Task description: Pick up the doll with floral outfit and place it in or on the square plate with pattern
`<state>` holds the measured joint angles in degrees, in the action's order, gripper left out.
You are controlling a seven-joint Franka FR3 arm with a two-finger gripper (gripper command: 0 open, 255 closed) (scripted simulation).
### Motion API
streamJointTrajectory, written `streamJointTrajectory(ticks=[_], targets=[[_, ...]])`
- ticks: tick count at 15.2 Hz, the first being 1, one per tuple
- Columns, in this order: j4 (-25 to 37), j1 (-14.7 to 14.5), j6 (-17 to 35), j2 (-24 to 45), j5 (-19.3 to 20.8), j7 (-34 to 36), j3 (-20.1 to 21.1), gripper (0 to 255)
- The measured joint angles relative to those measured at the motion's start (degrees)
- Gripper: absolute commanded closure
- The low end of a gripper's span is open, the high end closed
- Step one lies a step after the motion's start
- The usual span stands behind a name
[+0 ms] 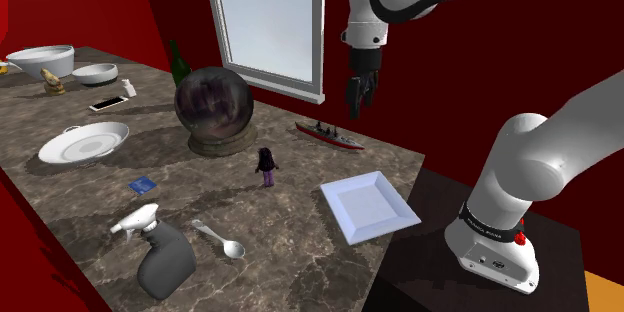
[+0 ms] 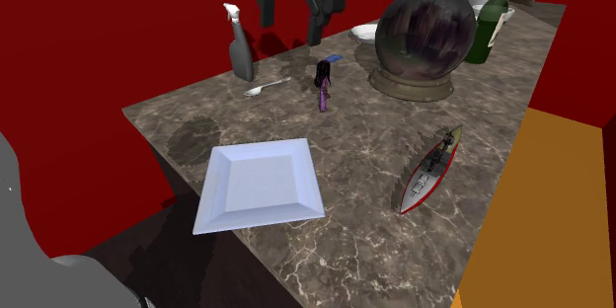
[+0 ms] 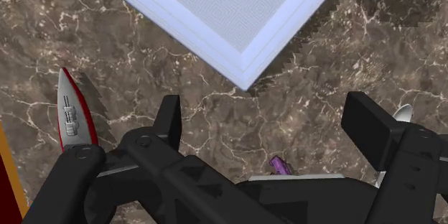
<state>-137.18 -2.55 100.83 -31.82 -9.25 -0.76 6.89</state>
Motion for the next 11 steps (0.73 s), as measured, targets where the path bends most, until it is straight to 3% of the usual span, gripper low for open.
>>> streamJointTrajectory(ticks=[5,11], targets=[[2.40,-0.42,8.60,8.29,0.53,4.98,4.40,0],[7.86,-0.61,17.26,19.69,4.13,12.53,9.36,0]])
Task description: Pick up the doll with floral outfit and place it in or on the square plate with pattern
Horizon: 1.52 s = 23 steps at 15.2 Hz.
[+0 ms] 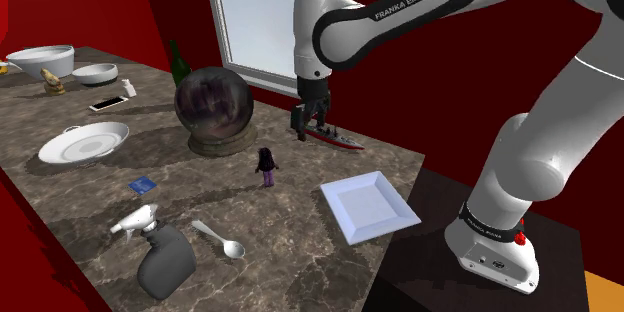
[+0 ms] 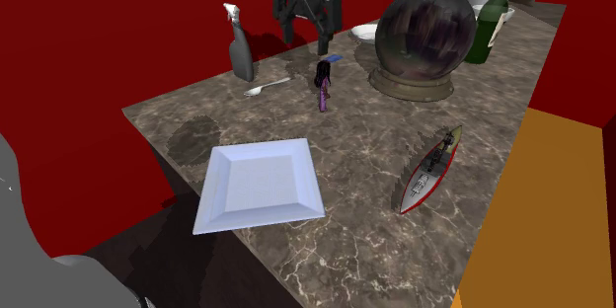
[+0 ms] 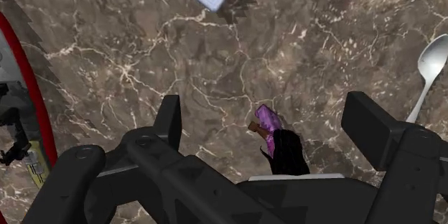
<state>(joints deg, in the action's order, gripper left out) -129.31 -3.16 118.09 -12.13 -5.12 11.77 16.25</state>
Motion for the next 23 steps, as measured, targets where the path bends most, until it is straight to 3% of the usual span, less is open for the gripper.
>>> streamJointTrajectory(ticks=[7,12,23], targets=[[10.87,-0.70,6.55,15.83,9.31,9.91,2.94,0],[19.41,-3.13,8.20,25.78,16.20,16.43,2.83,0],[18.91,-3.73,12.54,29.79,18.58,18.20,2.03,0]])
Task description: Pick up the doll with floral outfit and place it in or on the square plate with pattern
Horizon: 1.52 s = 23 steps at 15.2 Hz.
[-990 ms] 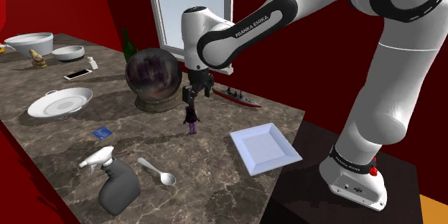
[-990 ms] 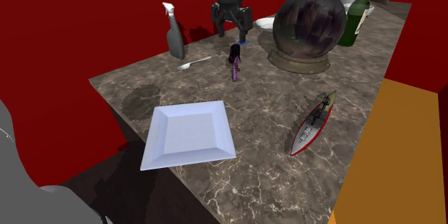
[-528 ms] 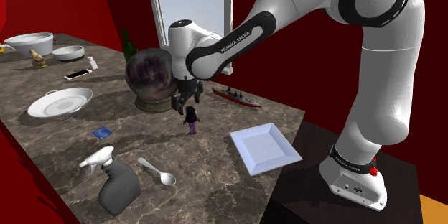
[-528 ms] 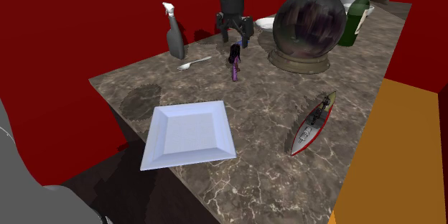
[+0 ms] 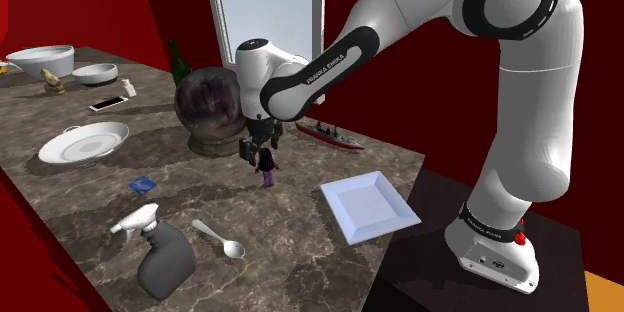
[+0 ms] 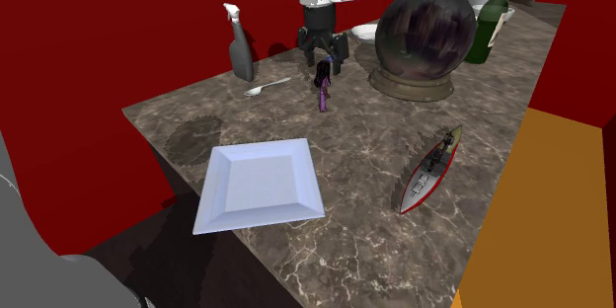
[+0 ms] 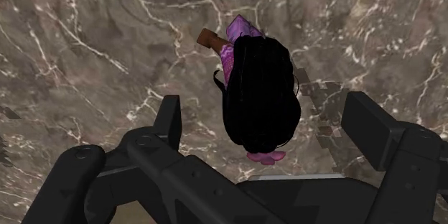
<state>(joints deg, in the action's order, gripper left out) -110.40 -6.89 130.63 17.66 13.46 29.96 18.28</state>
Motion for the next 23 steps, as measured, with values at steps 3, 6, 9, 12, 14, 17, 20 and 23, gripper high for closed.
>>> streamJointTrajectory(ticks=[3,6,9,12,14,17,20,23], targets=[[0.00,0.00,0.02,0.02,0.01,0.00,-0.01,255],[0.02,0.00,0.03,-0.01,0.01,0.00,0.00,255],[0.02,-0.01,0.01,-0.01,0.01,0.01,0.00,255],[0.04,-0.01,0.00,0.00,0.01,0.01,0.00,255],[0.20,0.04,-0.32,-0.16,-0.12,-0.13,0.04,255],[0.90,0.20,-1.85,-1.06,-0.68,-0.64,0.23,255],[1.80,0.28,-3.88,-2.30,-1.39,-1.11,0.51,255],[2.54,0.46,-5.74,-3.51,-2.07,-1.70,0.71,255]])
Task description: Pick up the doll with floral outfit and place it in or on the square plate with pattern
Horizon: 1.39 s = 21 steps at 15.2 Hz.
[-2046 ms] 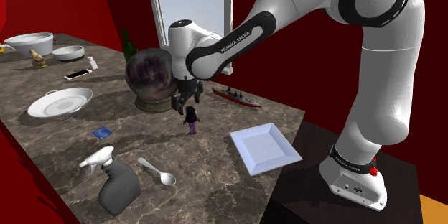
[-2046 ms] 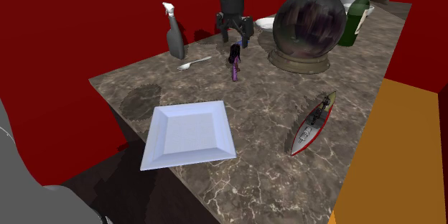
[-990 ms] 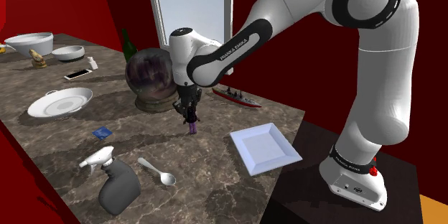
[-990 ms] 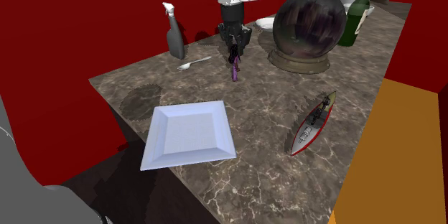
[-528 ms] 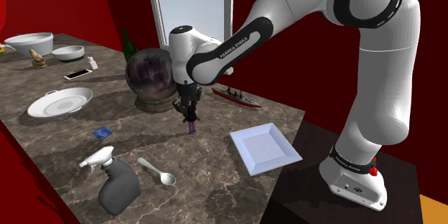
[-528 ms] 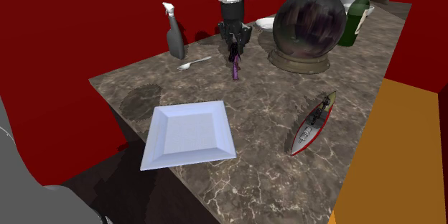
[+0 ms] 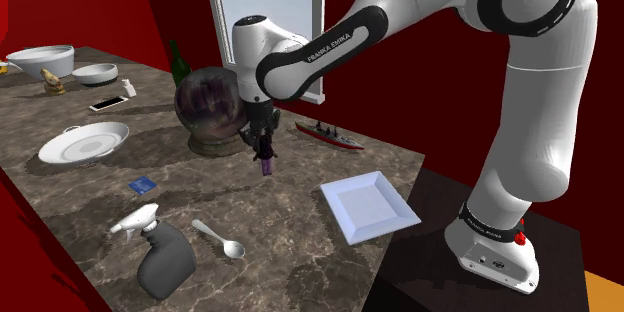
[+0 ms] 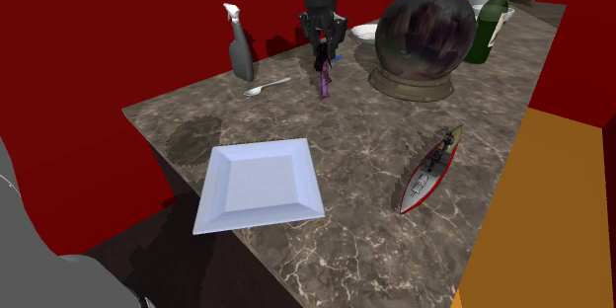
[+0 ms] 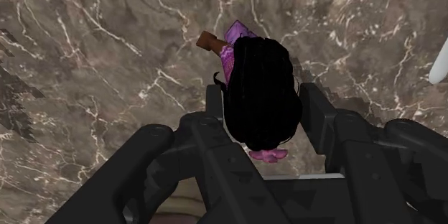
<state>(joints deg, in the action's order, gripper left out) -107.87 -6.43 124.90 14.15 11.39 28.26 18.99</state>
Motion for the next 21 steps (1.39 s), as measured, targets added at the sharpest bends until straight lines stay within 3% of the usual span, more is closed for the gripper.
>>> streamJointTrajectory(ticks=[8,15,21], targets=[[3.54,0.12,-5.20,-1.85,-1.21,-1.10,0.36,255],[-12.20,1.67,-3.24,-16.78,-6.88,-4.54,0.47,255],[-25.31,1.06,-3.82,-31.30,-12.01,-8.70,-1.24,255]])
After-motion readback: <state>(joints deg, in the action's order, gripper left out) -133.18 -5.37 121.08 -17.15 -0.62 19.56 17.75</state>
